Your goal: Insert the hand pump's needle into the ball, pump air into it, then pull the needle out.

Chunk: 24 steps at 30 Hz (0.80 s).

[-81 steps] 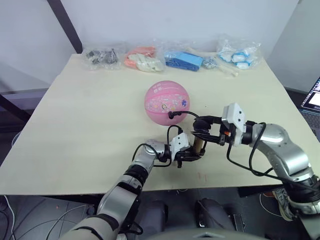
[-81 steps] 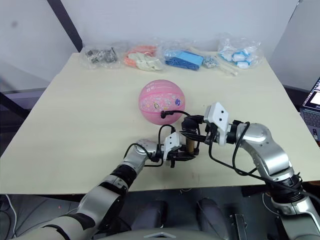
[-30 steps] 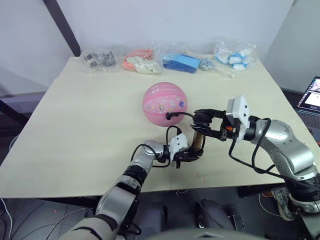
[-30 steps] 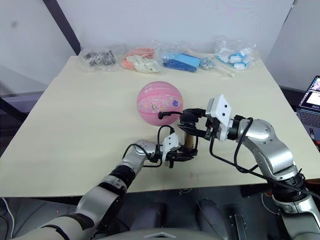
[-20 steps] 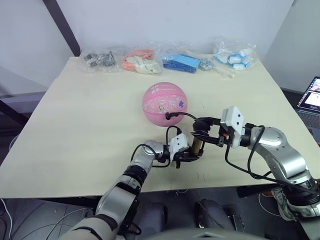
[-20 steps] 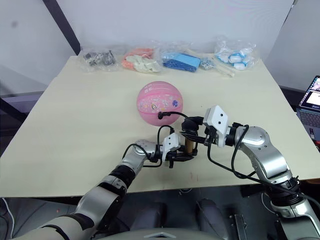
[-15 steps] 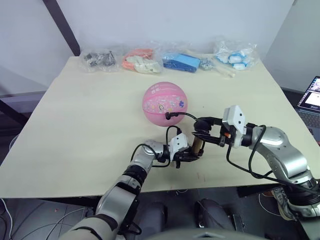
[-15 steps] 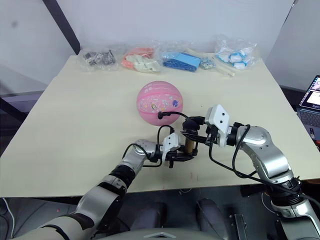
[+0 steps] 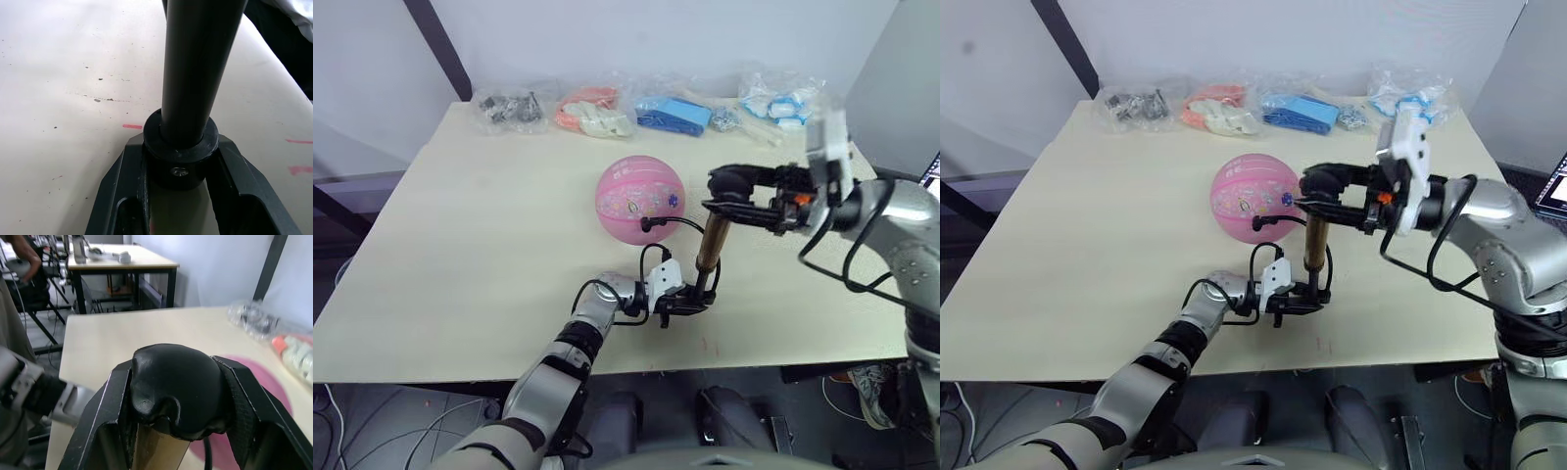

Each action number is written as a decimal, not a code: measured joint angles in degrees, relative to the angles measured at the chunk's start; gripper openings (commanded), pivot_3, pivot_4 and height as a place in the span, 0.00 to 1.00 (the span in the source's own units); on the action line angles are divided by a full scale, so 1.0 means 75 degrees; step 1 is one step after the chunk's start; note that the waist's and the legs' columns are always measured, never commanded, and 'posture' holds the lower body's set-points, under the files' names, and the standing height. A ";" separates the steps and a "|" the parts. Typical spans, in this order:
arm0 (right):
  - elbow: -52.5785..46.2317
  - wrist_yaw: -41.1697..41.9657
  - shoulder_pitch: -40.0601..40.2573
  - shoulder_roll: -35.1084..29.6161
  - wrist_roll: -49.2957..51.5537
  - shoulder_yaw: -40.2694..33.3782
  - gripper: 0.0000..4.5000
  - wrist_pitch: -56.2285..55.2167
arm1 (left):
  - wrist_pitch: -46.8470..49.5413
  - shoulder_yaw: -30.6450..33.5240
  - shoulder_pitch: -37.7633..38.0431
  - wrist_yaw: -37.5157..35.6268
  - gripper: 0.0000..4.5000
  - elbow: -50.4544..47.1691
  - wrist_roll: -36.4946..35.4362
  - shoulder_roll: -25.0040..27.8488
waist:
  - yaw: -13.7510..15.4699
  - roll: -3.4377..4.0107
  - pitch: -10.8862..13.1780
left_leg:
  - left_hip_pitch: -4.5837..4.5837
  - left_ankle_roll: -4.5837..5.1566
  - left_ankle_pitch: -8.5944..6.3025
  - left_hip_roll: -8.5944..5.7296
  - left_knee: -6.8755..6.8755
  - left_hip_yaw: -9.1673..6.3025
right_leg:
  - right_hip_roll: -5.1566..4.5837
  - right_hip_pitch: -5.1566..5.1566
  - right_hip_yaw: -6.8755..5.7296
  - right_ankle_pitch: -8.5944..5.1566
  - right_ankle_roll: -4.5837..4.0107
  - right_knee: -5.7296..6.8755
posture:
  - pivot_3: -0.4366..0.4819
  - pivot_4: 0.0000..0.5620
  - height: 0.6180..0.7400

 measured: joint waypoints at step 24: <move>-0.0391 0.0061 0.0792 -0.0108 -0.0530 0.0353 0.43 -0.1145 | 0.0001 -0.0010 0.0037 0.0152 0.24 0.0005 0.0076 0.0022 | -0.0015 -0.0012 -0.0029 | 0.0032 0.0001 0.0000 0.0008 0.0001 0.0006 | 0.0006 0.0021 0.0002 0.0001 0.0003 0.0009 | 0.48 0.27 1.00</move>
